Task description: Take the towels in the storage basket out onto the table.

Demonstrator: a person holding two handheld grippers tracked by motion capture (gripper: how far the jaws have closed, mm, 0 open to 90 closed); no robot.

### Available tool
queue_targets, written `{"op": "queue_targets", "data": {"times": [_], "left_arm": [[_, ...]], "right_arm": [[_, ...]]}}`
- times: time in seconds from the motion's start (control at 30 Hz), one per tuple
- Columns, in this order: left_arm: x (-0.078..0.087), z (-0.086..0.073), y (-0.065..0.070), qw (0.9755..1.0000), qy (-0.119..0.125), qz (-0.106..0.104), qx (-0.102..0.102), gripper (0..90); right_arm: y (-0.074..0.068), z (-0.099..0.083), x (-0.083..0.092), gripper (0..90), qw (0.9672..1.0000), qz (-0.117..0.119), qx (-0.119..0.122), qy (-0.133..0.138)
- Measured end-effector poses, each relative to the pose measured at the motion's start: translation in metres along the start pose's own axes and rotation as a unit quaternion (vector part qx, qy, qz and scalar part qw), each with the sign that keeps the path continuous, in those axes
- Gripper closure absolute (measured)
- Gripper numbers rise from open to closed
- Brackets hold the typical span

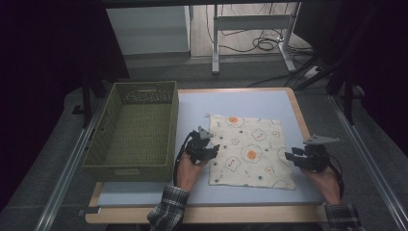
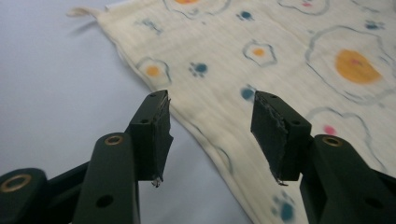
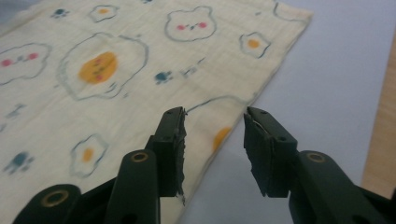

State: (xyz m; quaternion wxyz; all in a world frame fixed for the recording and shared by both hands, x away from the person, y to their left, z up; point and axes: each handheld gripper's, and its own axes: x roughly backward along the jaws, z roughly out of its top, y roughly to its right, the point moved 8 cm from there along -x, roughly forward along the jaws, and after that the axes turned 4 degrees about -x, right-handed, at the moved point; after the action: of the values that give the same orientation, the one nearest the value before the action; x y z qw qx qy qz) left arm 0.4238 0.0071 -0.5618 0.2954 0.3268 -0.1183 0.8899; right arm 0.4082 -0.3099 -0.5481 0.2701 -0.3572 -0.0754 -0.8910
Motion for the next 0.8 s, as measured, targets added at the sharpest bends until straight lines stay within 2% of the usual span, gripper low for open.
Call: {"op": "queue_targets", "data": {"times": [0.27,0.53,0.8], "left_arm": [[-0.027,0.022,-0.027,0.9998,-0.003,0.017,0.010,47.6],[-0.048,0.035,-0.051,0.9988,-0.003,0.046,0.017,52.4],[-0.062,0.047,-0.069,0.9981,-0.009,0.059,0.015,54.9]], "right_arm": [[0.018,0.018,-0.022,55.8,0.9999,-0.010,-0.003,-0.007],[0.038,0.039,-0.040,66.4,0.9999,-0.012,-0.005,0.001],[0.056,0.054,-0.062,73.6,0.9995,-0.025,-0.021,0.001]]}}
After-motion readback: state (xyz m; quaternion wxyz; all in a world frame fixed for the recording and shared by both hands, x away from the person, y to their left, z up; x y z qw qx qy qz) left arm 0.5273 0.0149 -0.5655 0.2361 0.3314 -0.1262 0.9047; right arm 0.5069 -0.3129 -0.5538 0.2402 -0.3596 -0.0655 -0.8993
